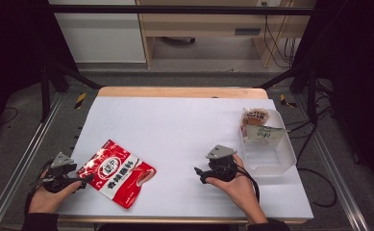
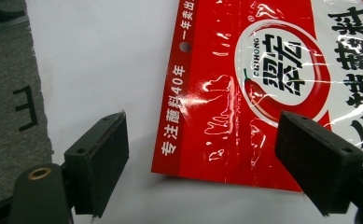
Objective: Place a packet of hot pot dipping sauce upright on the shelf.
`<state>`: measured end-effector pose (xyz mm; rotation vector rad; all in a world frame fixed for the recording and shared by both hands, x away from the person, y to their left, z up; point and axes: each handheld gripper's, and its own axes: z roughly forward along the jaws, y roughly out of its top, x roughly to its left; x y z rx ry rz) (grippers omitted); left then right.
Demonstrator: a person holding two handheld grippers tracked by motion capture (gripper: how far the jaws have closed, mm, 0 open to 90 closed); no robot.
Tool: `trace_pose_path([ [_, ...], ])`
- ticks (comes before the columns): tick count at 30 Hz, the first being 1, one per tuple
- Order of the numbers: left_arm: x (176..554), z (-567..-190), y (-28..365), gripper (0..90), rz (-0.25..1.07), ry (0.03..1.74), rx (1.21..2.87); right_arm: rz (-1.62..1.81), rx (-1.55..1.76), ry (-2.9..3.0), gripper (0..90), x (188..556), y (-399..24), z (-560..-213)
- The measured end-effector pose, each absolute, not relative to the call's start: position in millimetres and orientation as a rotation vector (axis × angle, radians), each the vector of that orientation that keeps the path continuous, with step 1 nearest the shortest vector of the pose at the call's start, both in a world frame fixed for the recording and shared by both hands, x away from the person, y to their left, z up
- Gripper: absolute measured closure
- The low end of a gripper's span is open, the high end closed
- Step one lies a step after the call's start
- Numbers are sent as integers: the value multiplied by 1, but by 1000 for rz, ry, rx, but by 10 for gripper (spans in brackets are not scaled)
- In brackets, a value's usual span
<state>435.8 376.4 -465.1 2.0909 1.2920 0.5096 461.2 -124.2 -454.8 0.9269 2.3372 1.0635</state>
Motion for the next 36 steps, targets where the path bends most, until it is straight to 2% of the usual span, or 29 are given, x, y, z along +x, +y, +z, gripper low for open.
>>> trace_pose_path([
  [7, 436, -467, 376, 183, 492, 1304, 2099, 1058, 924, 2349, 154, 461, -124, -456],
  [24, 433, -463, 373, 289, 440, 1289, 2076, 1045, 923, 2363, 151, 461, -123, -457],
  [29, 429, -455, 375, 347, 395, 1255, 1980, 1042, 917, 2368, 151, 461, -124, -457],
  [34, 430, -455, 372, 392, 365, 1241, 1993, 1035, 908, 2373, 151, 461, -123, -457],
  [36, 431, -457, 371, 444, 354, 1252, 2003, 1039, 908, 2371, 152, 461, -123, -457],
])
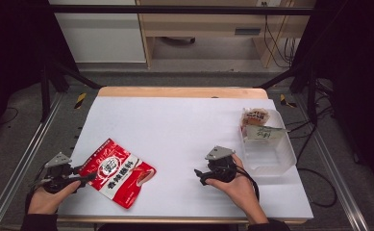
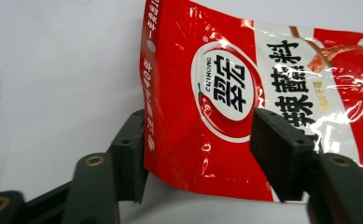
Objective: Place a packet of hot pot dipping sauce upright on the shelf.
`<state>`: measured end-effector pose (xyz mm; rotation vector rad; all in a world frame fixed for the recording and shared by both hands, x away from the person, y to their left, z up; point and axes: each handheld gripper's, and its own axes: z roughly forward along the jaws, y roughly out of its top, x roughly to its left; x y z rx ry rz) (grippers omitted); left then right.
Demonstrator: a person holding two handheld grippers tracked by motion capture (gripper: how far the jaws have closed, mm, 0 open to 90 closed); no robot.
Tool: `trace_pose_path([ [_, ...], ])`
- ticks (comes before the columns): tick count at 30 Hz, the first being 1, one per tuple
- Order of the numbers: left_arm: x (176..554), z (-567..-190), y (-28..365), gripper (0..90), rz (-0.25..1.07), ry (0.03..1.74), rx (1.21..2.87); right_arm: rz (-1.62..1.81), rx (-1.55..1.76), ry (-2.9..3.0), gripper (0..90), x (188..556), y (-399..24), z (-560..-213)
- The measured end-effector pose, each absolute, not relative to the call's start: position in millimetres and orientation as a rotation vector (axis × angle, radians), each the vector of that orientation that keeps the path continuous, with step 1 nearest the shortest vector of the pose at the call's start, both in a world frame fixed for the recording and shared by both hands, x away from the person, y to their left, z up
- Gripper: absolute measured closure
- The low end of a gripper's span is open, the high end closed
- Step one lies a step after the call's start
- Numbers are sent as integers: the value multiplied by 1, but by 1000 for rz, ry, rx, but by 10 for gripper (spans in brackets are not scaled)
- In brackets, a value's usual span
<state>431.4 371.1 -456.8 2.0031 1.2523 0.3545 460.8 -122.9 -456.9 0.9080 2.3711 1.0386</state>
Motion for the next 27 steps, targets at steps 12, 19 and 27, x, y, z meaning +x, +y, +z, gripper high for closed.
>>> trace_pose_path([
  [12, 439, -438, 360, 900, 456, 1232, 2057, 1038, 891, 2368, 157, 462, -121, -451],
  [19, 448, -404, 331, 900, 490, 1077, 2096, 1037, 819, 2381, 171, 467, -116, -428],
  [27, 464, -363, 299, 900, 481, 899, 2157, 1033, 738, 2401, 210, 475, -107, -394],
])
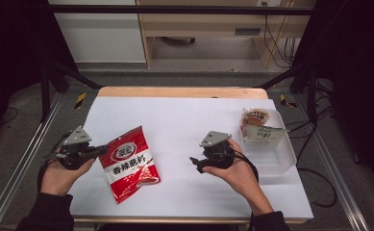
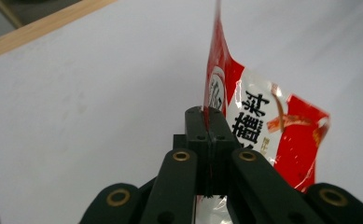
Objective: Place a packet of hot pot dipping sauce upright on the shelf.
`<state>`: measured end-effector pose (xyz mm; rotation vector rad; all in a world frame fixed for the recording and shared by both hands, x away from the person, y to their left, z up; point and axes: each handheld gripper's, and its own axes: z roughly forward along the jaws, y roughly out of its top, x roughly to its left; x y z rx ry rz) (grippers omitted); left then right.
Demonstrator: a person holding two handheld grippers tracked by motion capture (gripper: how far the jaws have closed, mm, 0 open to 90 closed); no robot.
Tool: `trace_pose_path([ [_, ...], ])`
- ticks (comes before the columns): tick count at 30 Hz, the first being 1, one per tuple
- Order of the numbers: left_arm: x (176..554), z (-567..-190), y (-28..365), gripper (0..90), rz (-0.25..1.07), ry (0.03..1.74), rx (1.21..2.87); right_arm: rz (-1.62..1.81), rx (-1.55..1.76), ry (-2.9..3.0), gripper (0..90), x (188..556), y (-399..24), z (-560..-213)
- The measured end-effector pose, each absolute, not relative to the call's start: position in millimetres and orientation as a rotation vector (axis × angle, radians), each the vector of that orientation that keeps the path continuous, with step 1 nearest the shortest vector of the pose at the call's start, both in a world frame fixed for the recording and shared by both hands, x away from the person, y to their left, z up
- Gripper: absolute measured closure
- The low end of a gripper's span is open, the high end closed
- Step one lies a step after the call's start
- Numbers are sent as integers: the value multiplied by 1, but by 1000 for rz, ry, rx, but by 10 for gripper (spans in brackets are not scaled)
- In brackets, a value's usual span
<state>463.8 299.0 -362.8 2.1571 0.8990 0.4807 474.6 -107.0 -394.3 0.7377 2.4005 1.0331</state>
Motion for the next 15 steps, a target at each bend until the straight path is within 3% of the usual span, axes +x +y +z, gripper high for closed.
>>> trace_pose_path([
  [15, 476, -343, 259, 900, 441, 729, 2225, 936, 610, 2528, 225, 498, -58, -358],
])
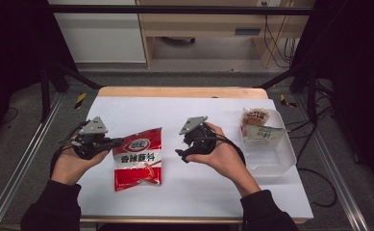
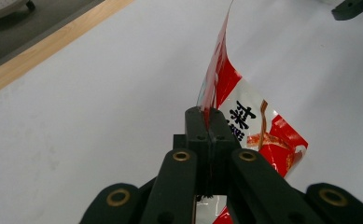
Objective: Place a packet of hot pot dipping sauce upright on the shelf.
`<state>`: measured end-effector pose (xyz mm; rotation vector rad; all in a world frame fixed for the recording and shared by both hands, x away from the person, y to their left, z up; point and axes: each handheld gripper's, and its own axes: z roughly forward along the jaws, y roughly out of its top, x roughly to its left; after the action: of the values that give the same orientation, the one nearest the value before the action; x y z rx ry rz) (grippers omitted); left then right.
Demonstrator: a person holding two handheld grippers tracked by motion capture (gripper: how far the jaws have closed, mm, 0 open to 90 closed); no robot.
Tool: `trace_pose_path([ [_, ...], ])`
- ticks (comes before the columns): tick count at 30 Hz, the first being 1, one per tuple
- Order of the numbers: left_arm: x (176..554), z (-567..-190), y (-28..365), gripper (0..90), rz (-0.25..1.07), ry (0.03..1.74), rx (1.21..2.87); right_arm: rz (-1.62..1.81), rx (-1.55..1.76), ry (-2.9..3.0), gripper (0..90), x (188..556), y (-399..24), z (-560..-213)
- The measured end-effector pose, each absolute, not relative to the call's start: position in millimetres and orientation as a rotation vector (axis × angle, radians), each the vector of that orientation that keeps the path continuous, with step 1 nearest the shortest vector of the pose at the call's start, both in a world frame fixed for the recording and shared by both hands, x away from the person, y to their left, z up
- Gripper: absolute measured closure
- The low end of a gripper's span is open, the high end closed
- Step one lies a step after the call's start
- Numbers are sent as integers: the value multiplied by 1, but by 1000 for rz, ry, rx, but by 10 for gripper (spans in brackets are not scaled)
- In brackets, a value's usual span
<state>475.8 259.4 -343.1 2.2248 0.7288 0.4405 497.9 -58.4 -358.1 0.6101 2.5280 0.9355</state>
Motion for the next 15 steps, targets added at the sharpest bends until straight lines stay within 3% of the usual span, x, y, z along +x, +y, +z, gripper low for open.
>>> trace_pose_path([
  [9, 473, -329, 244, 900, 452, 666, 2224, 888, 496, 2594, 253, 503, -31, -339],
  [15, 473, -321, 240, 900, 453, 644, 2238, 904, 442, 2644, 337, 509, -16, -333],
])
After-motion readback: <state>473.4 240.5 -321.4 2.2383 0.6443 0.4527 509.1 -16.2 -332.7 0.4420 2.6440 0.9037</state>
